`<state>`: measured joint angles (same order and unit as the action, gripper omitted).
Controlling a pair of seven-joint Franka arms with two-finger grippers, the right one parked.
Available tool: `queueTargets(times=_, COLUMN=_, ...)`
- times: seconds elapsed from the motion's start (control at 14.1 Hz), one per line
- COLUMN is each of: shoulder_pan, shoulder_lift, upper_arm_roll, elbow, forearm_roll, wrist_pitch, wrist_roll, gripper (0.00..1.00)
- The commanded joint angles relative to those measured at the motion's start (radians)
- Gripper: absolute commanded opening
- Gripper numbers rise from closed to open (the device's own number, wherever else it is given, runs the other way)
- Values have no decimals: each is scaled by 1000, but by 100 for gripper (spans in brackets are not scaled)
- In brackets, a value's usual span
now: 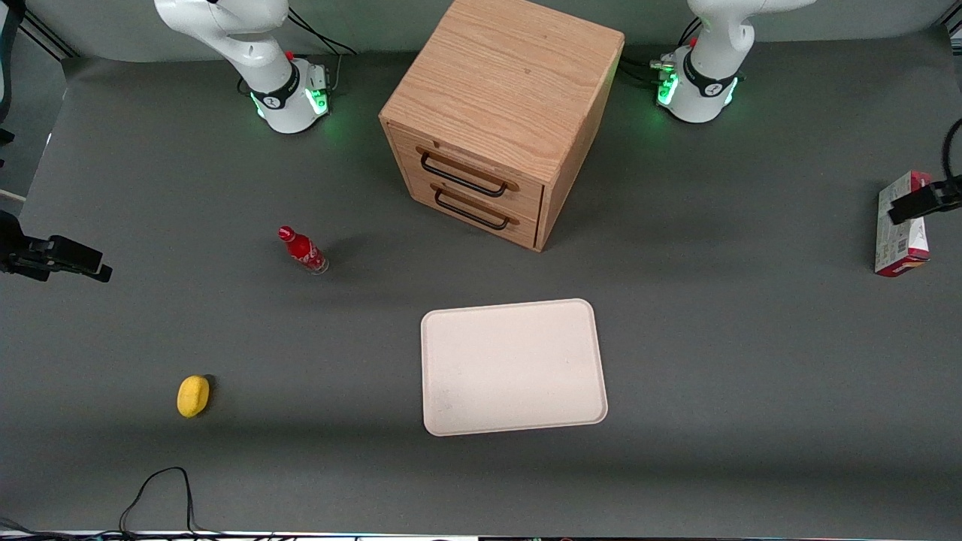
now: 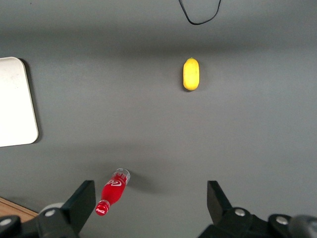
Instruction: Place red cookie box on tray
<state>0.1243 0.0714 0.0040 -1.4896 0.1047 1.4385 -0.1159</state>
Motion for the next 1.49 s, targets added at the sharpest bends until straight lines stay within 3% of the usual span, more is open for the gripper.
queueTargets(times=0.0, shoulder_pan=105, shoulder_lift=19, upper_arm_roll=-6, elbow=29, forearm_roll=20, wrist_pitch=-35, wrist_roll=140, gripper=100)
queueTargets(times=0.21, shoulder_pan=243, shoulder_lift=34, upper_arm_roll=-6, elbow=29, forearm_roll=21, wrist_pitch=-27, wrist_roll=364, gripper=100)
queueTargets(times=0.43, shoulder_pan=337, shoulder_lift=67, upper_arm_roll=-6, elbow=29, forearm_roll=88, wrist_pitch=-13, wrist_roll=633, gripper=100)
queueTargets(times=0.78, shoulder_pan=439, shoulder_lift=85, upper_arm_roll=-6, elbow=-18, forearm_roll=107, wrist_pitch=26, wrist_roll=751, gripper=100)
queueTargets(times=1.06, shoulder_pan=477, shoulder_lift=68, upper_arm_roll=-6, elbow=-196, forearm_roll=109, wrist_pitch=156, wrist_roll=850, gripper=100)
queueTargets(times=1.42, shoulder_pan=520, shoulder_lift=47, upper_arm_roll=-6, elbow=-509, forearm_roll=109, wrist_pitch=514, wrist_roll=918, gripper=100)
